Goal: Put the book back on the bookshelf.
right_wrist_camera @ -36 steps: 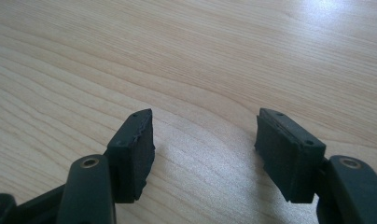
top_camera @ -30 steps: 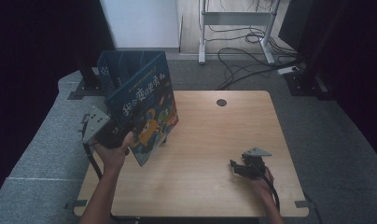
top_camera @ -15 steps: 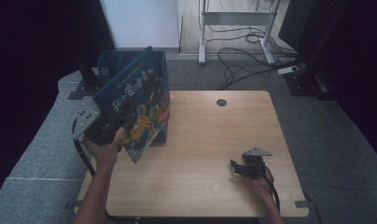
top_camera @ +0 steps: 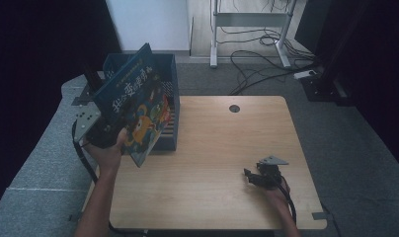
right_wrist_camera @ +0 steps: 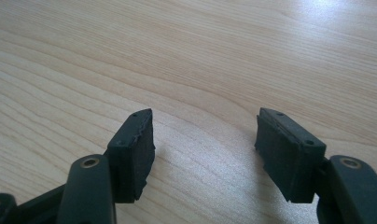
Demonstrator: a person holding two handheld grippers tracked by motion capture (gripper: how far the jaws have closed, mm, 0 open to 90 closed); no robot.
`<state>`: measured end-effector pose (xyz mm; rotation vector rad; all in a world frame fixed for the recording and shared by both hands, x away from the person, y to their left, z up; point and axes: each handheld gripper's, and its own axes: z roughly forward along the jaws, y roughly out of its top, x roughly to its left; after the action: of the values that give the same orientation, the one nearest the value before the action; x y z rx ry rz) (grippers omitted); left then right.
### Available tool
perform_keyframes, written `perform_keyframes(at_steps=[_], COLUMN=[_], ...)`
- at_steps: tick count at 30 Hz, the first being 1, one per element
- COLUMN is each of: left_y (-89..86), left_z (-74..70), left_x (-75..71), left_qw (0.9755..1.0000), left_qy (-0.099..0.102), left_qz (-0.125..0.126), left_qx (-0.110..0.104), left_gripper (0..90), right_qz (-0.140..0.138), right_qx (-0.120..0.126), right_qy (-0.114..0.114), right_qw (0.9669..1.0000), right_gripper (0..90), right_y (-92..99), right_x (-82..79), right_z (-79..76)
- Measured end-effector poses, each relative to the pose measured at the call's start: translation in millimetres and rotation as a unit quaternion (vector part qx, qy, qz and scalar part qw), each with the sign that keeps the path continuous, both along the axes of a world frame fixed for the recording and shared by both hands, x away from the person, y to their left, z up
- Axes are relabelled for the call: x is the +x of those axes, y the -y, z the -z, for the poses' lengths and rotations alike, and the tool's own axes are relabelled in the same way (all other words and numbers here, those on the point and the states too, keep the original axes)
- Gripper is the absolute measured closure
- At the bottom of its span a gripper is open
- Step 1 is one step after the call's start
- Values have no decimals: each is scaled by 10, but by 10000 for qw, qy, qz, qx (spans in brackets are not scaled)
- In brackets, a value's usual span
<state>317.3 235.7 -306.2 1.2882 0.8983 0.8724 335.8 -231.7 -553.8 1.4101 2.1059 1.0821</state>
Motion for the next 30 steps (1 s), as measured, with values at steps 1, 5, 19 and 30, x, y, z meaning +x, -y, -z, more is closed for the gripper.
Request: perform_keyframes(at_steps=[1,5,19,30], left_y=[4,26,124,196], left_z=[-2,-18,-25,-2], left_x=[11,63,269,443], left_qw=[10000,9999,9995,9988], left_qy=[0,-18,-107,-185], left_qz=[-21,-96,-290,-428], left_qx=[0,60,119,151], left_gripper=[826,826,826,825], right_qz=[1,5,27,31], right_qx=[2,13,19,33], right_qy=[1,0,0,-7], right_qw=[10000,10000,10000,10000], right_gripper=[362,361,362,361], right_y=[1,4,9,14], right_x=[0,1,1,3], right_z=[0,0,0,0])
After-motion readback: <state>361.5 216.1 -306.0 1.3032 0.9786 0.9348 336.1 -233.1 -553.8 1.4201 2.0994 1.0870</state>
